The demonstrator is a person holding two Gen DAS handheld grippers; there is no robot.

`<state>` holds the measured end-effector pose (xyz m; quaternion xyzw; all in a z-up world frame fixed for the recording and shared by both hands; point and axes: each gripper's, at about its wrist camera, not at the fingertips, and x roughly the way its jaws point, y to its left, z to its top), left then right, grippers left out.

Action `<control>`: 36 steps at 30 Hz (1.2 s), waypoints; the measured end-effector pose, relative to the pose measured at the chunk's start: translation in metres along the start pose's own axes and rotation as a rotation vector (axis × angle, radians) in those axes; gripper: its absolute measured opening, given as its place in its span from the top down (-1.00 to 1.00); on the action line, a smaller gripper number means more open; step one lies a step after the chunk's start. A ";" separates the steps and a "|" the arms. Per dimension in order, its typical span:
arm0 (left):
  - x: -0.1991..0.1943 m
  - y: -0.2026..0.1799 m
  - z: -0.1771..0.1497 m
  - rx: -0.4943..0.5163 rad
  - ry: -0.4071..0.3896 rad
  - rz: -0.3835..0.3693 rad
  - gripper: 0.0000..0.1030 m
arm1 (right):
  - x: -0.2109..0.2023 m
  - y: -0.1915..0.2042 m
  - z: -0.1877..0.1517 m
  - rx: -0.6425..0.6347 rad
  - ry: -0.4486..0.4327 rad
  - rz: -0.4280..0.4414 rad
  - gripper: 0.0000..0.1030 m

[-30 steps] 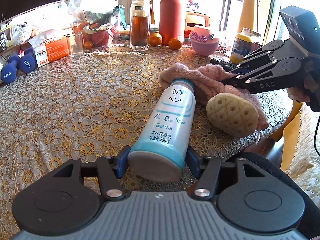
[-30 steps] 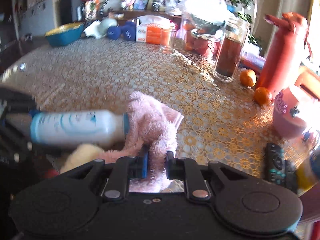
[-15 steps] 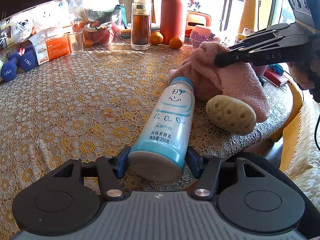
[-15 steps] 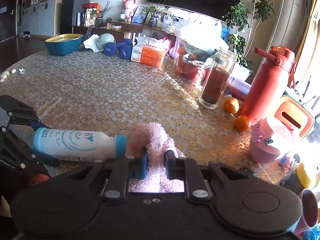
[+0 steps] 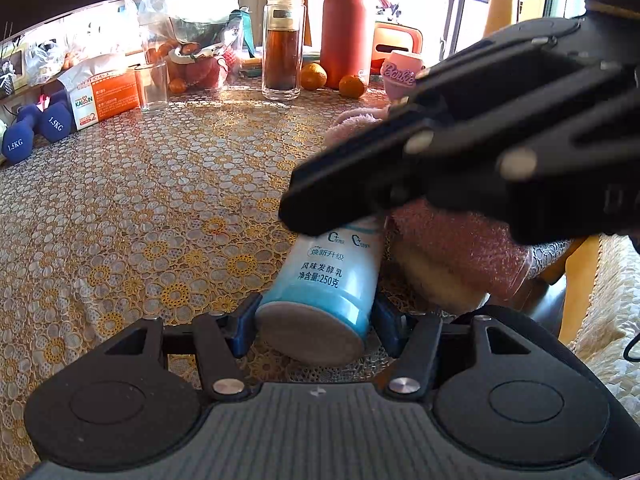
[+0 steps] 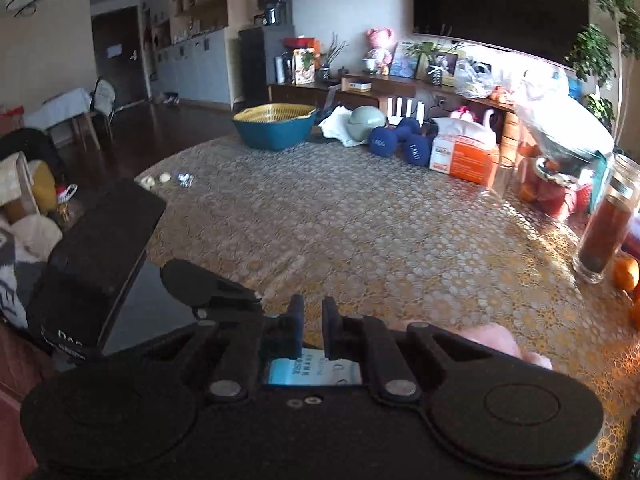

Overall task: Organize objects
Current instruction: 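Raise and wipe the towel over the bottle with the right tool, then lift the towel and press it onto the bottle with the right tool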

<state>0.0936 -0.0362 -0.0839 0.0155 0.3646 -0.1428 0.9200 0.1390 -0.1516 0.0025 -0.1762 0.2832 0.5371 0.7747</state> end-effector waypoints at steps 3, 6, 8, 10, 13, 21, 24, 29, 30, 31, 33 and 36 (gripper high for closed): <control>0.000 0.000 0.000 -0.001 0.000 -0.001 -0.13 | 0.014 0.007 -0.008 0.001 0.044 0.007 0.83; 0.000 0.000 0.000 -0.004 0.002 -0.003 -0.13 | 0.006 0.008 -0.010 -0.011 0.026 -0.038 0.71; 0.000 0.000 0.001 -0.005 0.000 -0.004 -0.13 | -0.006 0.005 -0.009 -0.029 0.004 -0.110 0.42; 0.000 0.000 0.001 -0.006 0.001 -0.004 -0.13 | -0.016 -0.004 -0.009 -0.034 -0.005 -0.183 0.17; 0.000 0.000 0.001 -0.006 0.000 -0.004 -0.13 | -0.022 -0.025 -0.016 0.032 -0.001 -0.267 -0.08; 0.000 0.000 0.001 -0.008 0.000 -0.004 -0.13 | -0.004 -0.080 -0.049 0.201 0.088 -0.459 -0.16; 0.000 0.000 0.001 -0.009 0.000 -0.006 -0.13 | 0.001 -0.102 -0.060 0.273 0.109 -0.510 -0.18; 0.000 0.001 0.001 -0.012 -0.001 -0.009 -0.13 | 0.007 -0.122 -0.072 0.348 0.132 -0.499 -0.33; 0.000 0.001 0.001 -0.012 0.000 -0.009 -0.14 | 0.009 -0.125 -0.074 0.360 0.139 -0.492 -0.35; 0.000 0.001 0.001 -0.013 0.000 -0.009 -0.13 | 0.012 -0.128 -0.075 0.377 0.145 -0.480 -0.35; 0.000 0.003 0.001 -0.019 -0.001 -0.010 -0.13 | 0.017 -0.133 -0.076 0.411 0.153 -0.462 -0.37; 0.000 0.004 0.001 -0.022 -0.004 -0.012 -0.13 | 0.021 -0.135 -0.076 0.436 0.153 -0.448 -0.40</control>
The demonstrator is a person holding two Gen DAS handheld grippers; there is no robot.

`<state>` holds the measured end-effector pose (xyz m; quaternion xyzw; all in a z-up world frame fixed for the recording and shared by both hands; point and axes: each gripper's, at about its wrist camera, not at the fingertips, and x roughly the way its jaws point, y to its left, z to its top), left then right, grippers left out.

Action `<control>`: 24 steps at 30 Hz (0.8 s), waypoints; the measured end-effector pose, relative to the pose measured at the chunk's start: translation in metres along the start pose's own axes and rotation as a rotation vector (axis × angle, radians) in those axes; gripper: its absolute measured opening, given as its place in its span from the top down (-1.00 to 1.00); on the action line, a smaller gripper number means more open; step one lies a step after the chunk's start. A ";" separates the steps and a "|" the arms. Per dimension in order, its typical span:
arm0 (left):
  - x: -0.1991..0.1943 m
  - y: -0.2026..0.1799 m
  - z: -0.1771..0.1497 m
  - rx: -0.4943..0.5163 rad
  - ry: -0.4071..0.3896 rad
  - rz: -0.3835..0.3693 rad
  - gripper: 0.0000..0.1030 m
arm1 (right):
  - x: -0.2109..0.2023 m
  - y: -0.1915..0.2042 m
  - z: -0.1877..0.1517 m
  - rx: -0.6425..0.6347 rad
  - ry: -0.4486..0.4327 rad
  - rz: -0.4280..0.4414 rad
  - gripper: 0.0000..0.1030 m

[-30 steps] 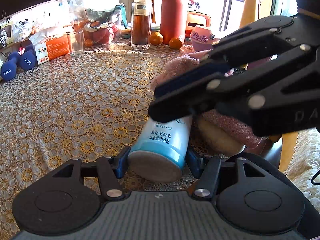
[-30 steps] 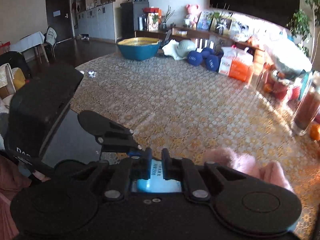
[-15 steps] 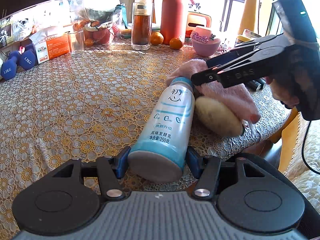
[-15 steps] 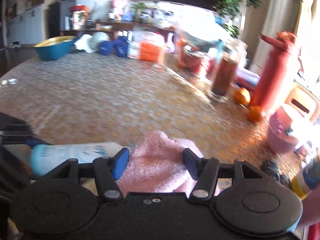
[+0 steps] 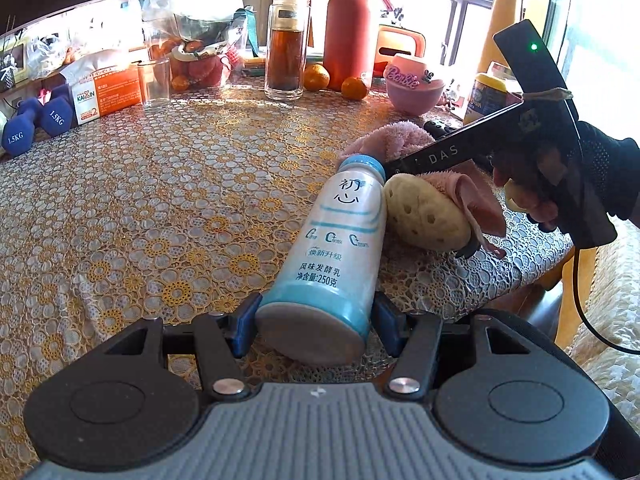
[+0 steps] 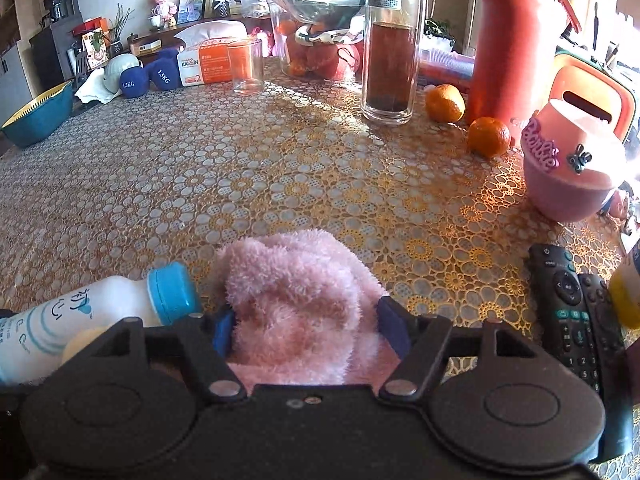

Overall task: Organize objects
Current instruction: 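Lift the towel and press it onto the bottle with the right tool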

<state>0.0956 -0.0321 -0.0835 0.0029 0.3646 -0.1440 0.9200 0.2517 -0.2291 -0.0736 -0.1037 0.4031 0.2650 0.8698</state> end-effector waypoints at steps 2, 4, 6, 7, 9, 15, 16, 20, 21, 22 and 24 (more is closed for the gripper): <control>0.000 0.000 0.000 0.001 -0.001 0.000 -0.13 | 0.000 0.001 -0.001 -0.001 -0.004 0.001 -0.39; 0.000 0.000 0.000 -0.001 0.000 0.000 -0.13 | -0.002 0.002 -0.002 0.006 -0.010 -0.002 -0.33; 0.000 0.000 0.000 -0.001 0.000 0.000 -0.13 | -0.004 0.004 -0.004 0.015 -0.020 0.000 -0.01; 0.000 0.000 0.000 0.001 0.000 0.001 -0.13 | -0.006 0.006 -0.005 0.013 -0.028 0.003 0.16; 0.000 -0.001 0.000 0.005 -0.001 0.005 -0.13 | -0.011 0.012 -0.007 -0.002 -0.037 0.012 0.46; -0.001 0.000 0.000 0.010 -0.003 0.008 -0.13 | -0.047 0.021 -0.004 -0.006 -0.136 0.021 0.55; -0.001 0.000 0.000 0.010 -0.002 0.008 -0.13 | -0.056 0.023 -0.002 -0.011 -0.158 0.032 0.55; 0.000 0.000 0.000 0.009 -0.004 0.008 -0.13 | -0.092 0.039 0.005 -0.093 -0.227 0.139 0.54; 0.000 0.000 0.000 0.010 -0.004 0.009 -0.13 | -0.101 0.047 0.006 -0.127 -0.242 0.186 0.54; 0.000 -0.001 0.000 0.010 -0.004 0.010 -0.13 | -0.107 0.054 0.006 -0.161 -0.245 0.232 0.54; 0.000 -0.001 -0.001 0.013 -0.005 0.012 -0.13 | -0.113 0.067 0.007 -0.209 -0.242 0.327 0.54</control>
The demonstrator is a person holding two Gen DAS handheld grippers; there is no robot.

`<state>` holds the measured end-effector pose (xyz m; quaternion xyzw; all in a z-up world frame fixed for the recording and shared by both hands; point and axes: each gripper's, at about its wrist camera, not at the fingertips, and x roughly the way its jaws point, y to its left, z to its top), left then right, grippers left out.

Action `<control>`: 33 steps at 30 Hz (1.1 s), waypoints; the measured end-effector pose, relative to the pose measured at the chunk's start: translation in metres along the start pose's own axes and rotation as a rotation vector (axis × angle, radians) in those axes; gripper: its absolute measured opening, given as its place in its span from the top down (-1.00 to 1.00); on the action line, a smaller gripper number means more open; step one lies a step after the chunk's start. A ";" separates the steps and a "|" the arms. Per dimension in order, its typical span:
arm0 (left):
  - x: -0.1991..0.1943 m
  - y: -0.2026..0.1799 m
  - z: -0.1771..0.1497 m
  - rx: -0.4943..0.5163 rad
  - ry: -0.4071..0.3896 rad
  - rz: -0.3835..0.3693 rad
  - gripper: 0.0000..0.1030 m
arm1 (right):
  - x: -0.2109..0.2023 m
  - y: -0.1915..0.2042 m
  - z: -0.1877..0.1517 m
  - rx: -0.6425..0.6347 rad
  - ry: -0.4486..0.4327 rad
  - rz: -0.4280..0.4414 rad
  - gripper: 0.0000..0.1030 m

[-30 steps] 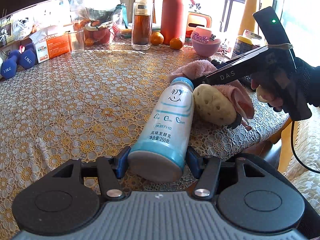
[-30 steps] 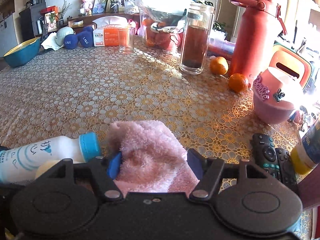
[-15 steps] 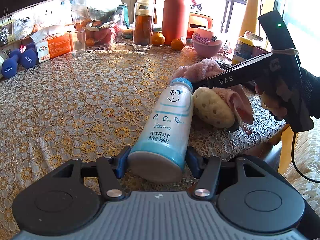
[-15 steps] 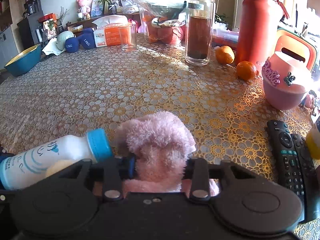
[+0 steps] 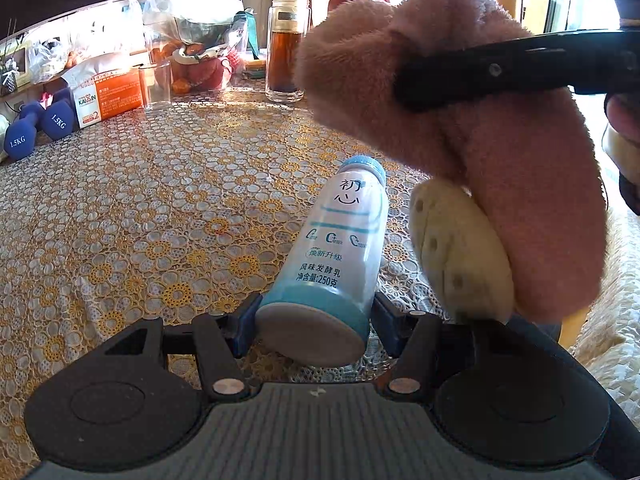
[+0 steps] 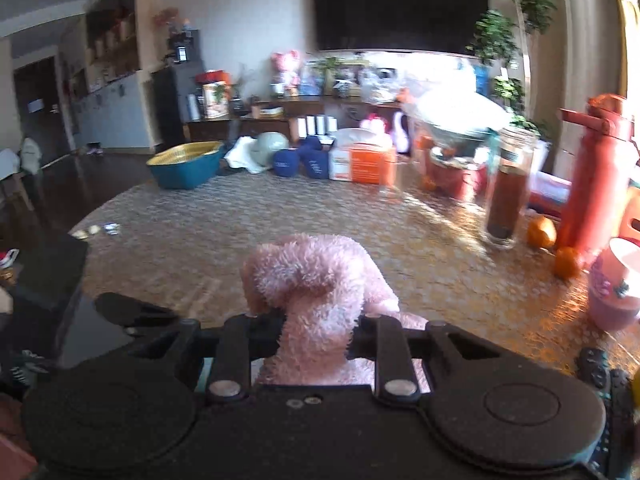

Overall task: Organize objects
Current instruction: 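Lift the towel and press it onto the bottle with the right tool, then wipe the towel along the bottle again with the right tool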

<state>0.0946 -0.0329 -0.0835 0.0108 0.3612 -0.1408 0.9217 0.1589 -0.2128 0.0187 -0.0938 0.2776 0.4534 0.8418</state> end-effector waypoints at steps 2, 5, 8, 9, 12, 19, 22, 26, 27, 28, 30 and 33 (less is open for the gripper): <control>0.000 -0.001 0.000 0.010 0.000 0.005 -0.13 | 0.007 0.016 0.003 -0.036 0.017 0.077 0.54; 0.000 -0.005 -0.001 0.031 -0.001 0.014 -0.13 | 0.023 0.033 0.001 -0.076 0.052 0.126 0.54; 0.000 -0.008 -0.002 0.061 -0.005 0.025 -0.12 | 0.034 0.037 -0.002 -0.062 0.085 0.177 0.54; 0.000 -0.009 -0.002 0.067 -0.005 0.026 -0.12 | 0.038 0.037 -0.002 -0.064 0.097 0.185 0.54; 0.000 -0.009 -0.003 0.074 -0.008 0.027 -0.11 | 0.050 0.034 -0.005 -0.060 0.138 0.186 0.54; 0.001 -0.004 -0.002 0.047 -0.007 0.006 -0.11 | 0.055 0.012 -0.016 -0.081 0.162 0.048 0.53; 0.001 0.006 0.000 -0.004 -0.001 -0.036 -0.11 | 0.053 -0.009 -0.017 -0.029 0.158 0.001 0.53; -0.006 0.020 -0.001 -0.080 -0.018 -0.119 -0.10 | 0.051 -0.025 -0.017 -0.003 0.154 -0.048 0.53; -0.008 0.022 -0.001 -0.100 -0.020 -0.138 -0.10 | 0.050 -0.029 -0.018 0.004 0.151 -0.059 0.53; -0.009 0.024 -0.001 -0.117 -0.022 -0.153 -0.10 | 0.051 -0.032 -0.018 0.012 0.149 -0.073 0.53; -0.010 0.028 -0.001 -0.147 -0.025 -0.184 -0.10 | 0.052 -0.038 -0.021 0.021 0.163 -0.122 0.53; -0.006 0.031 0.001 -0.189 -0.021 -0.217 -0.11 | 0.053 -0.049 -0.026 0.074 0.153 -0.118 0.53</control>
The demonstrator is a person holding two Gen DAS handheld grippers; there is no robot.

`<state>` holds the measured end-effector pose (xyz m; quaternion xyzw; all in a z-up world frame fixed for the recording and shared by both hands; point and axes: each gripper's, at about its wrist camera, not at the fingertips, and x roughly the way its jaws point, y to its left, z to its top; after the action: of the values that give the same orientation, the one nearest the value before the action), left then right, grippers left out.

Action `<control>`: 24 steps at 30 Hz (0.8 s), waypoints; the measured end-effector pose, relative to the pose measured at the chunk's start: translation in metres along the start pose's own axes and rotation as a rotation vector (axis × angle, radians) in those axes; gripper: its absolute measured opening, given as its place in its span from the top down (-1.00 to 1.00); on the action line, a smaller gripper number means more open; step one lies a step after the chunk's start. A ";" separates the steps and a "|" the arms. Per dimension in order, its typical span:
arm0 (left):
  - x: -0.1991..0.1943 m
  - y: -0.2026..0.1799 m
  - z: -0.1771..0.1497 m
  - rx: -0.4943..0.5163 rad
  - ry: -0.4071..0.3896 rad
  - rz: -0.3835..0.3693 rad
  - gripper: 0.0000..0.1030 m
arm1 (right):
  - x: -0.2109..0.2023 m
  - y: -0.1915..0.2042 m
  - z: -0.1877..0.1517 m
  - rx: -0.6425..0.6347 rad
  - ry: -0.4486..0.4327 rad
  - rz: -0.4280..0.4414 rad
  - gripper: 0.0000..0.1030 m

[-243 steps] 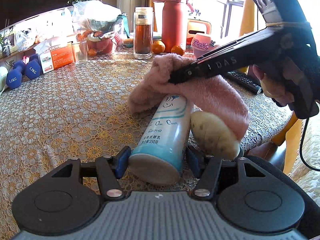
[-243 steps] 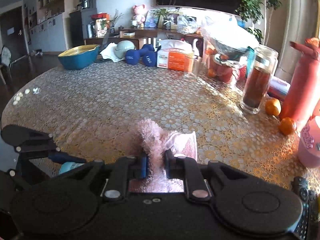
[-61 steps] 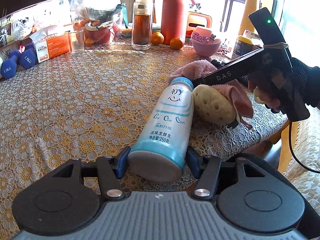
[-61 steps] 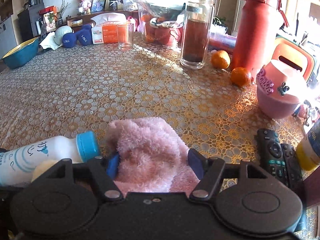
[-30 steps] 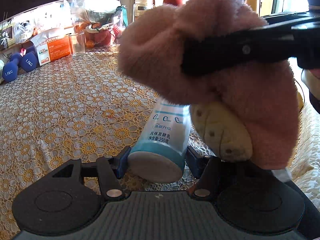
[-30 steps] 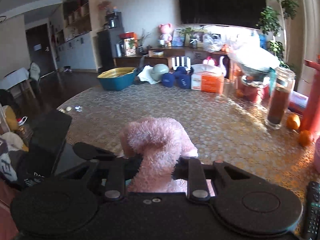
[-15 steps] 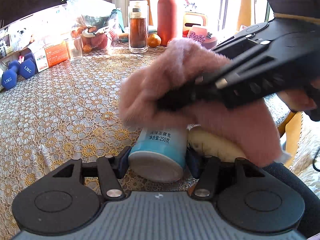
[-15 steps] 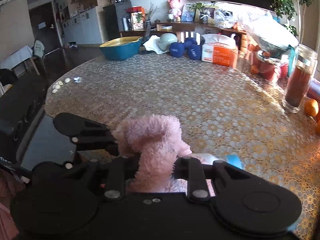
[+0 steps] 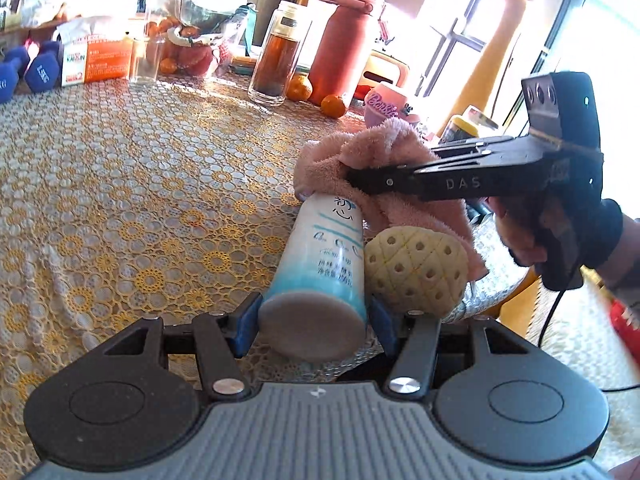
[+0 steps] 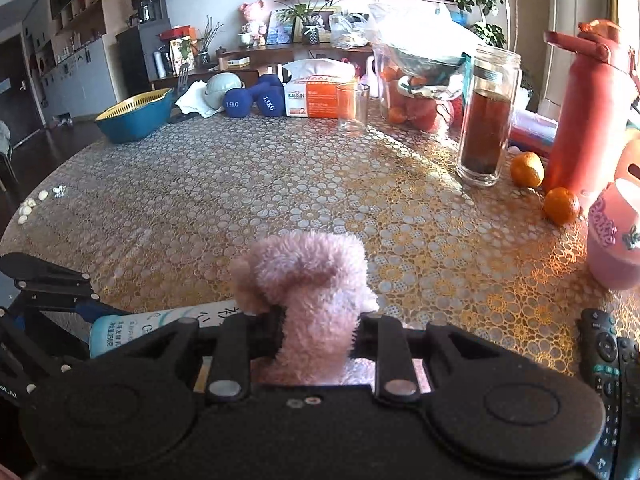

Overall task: Organize objects
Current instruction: 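Wipe the towel along the bottle again with the right tool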

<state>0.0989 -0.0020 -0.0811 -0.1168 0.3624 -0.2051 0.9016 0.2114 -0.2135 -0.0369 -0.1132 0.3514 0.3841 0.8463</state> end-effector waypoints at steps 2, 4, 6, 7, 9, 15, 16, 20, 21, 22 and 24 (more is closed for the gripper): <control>0.003 0.003 0.003 -0.040 0.003 -0.021 -0.10 | -0.002 -0.001 -0.003 0.003 -0.005 -0.013 0.53; 0.003 0.006 0.006 -0.077 0.002 -0.045 -0.11 | -0.003 -0.002 -0.006 0.022 -0.013 -0.017 0.53; 0.003 0.006 0.007 -0.092 0.006 -0.056 -0.10 | -0.006 -0.002 -0.010 0.026 -0.020 -0.026 0.53; 0.004 0.004 0.008 -0.087 0.016 -0.045 -0.10 | -0.007 -0.003 -0.012 0.030 -0.021 -0.030 0.53; 0.009 -0.001 0.008 -0.067 0.038 -0.027 -0.10 | -0.009 -0.003 -0.015 0.032 -0.024 -0.038 0.53; 0.011 -0.014 0.005 0.012 0.040 0.008 -0.02 | -0.013 -0.003 -0.024 0.025 -0.009 -0.067 0.53; 0.011 -0.015 0.005 0.018 0.042 0.010 -0.02 | -0.013 -0.002 -0.027 0.015 0.001 -0.081 0.53; 0.011 -0.022 0.002 0.067 0.051 0.035 -0.02 | -0.014 -0.009 -0.036 -0.001 0.038 -0.144 0.54; 0.012 -0.023 0.001 0.082 0.055 0.042 -0.02 | -0.016 -0.013 -0.037 0.009 0.037 -0.168 0.54; 0.012 -0.025 0.000 0.094 0.059 0.048 -0.02 | -0.019 -0.017 -0.037 0.021 0.033 -0.185 0.54; 0.012 -0.028 -0.001 0.116 0.060 0.058 -0.02 | -0.029 -0.024 -0.035 0.035 0.007 -0.231 0.55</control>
<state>0.0984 -0.0322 -0.0793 -0.0475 0.3800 -0.2031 0.9012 0.1981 -0.2621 -0.0443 -0.1393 0.3456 0.2773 0.8856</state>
